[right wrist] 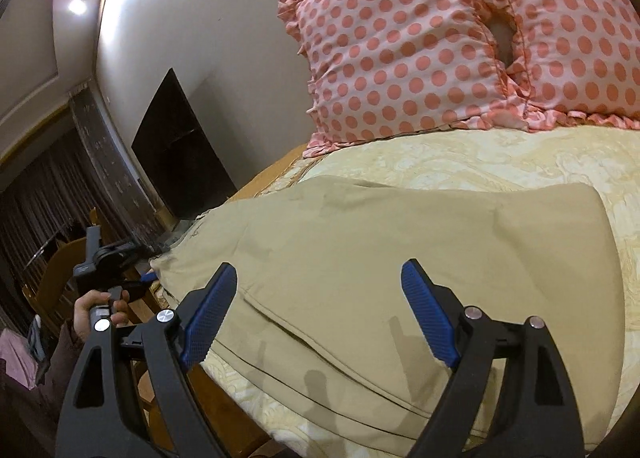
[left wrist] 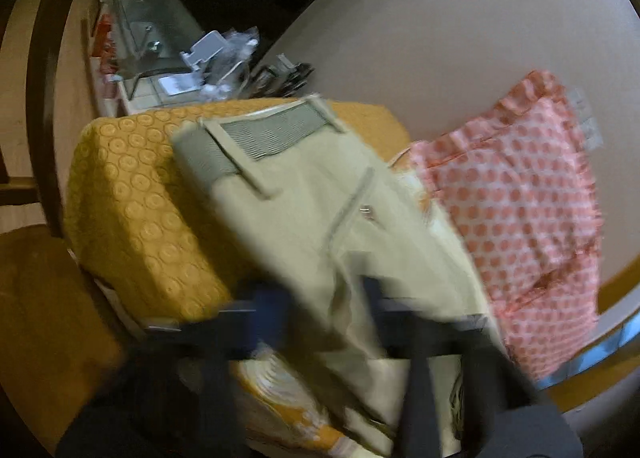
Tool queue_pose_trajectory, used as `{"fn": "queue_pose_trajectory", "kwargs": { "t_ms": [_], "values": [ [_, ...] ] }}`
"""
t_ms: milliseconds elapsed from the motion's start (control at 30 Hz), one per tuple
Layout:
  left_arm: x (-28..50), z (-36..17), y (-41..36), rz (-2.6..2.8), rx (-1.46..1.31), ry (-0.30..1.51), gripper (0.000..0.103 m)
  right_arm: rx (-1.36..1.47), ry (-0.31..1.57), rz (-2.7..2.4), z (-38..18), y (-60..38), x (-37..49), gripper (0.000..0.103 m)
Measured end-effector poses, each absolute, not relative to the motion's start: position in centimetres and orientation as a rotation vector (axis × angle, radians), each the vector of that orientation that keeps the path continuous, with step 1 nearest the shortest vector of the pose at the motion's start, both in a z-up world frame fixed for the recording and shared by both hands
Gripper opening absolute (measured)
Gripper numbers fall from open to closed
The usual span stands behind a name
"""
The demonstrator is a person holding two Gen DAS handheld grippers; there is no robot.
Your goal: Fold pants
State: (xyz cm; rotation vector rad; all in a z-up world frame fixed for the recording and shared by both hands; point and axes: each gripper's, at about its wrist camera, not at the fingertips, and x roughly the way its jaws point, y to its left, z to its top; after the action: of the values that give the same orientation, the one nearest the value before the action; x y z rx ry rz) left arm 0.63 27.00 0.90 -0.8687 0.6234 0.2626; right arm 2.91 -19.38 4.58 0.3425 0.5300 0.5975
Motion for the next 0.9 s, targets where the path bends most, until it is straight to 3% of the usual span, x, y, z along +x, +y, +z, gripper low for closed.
{"fn": "queue_pose_trajectory", "kwargs": {
  "t_ms": [200, 367, 500, 700, 833, 867, 900],
  "values": [
    [3.2, 9.6, 19.9, 0.146, -0.475, 0.539, 0.006, 0.416, 0.487, 0.506, 4.1, -24.2, 2.7, 0.086],
    [5.2, 15.9, 6.2, -0.219, -0.175, 0.465, 0.005, 0.524, 0.409, 0.371, 4.5, -30.2, 1.6, 0.089],
    [4.2, 14.7, -4.7, -0.562, -0.01, 0.521, 0.005, 0.595, 0.37, 0.283, 4.6, -33.6, 0.5, 0.09],
    [2.4, 5.8, -13.4, -0.828, 0.153, 0.813, 0.007, 0.75, 0.446, 0.264, 2.7, -36.4, 1.4, 0.092],
    [2.0, 7.2, -9.1, -0.797, 0.051, 0.773, 0.021, 0.712, 0.59, 0.251, 1.4, -35.5, 3.6, 0.089],
    [2.2, 8.0, -7.2, -0.754, 0.017, 0.741, 0.04, 0.697, 0.636, 0.251, 1.0, -35.0, 4.4, 0.082],
    [2.7, 8.8, -5.1, -0.703, -0.022, 0.715, 0.05, 0.687, 0.671, 0.25, 0.6, -34.6, 5.1, 0.079]
  ]
}}
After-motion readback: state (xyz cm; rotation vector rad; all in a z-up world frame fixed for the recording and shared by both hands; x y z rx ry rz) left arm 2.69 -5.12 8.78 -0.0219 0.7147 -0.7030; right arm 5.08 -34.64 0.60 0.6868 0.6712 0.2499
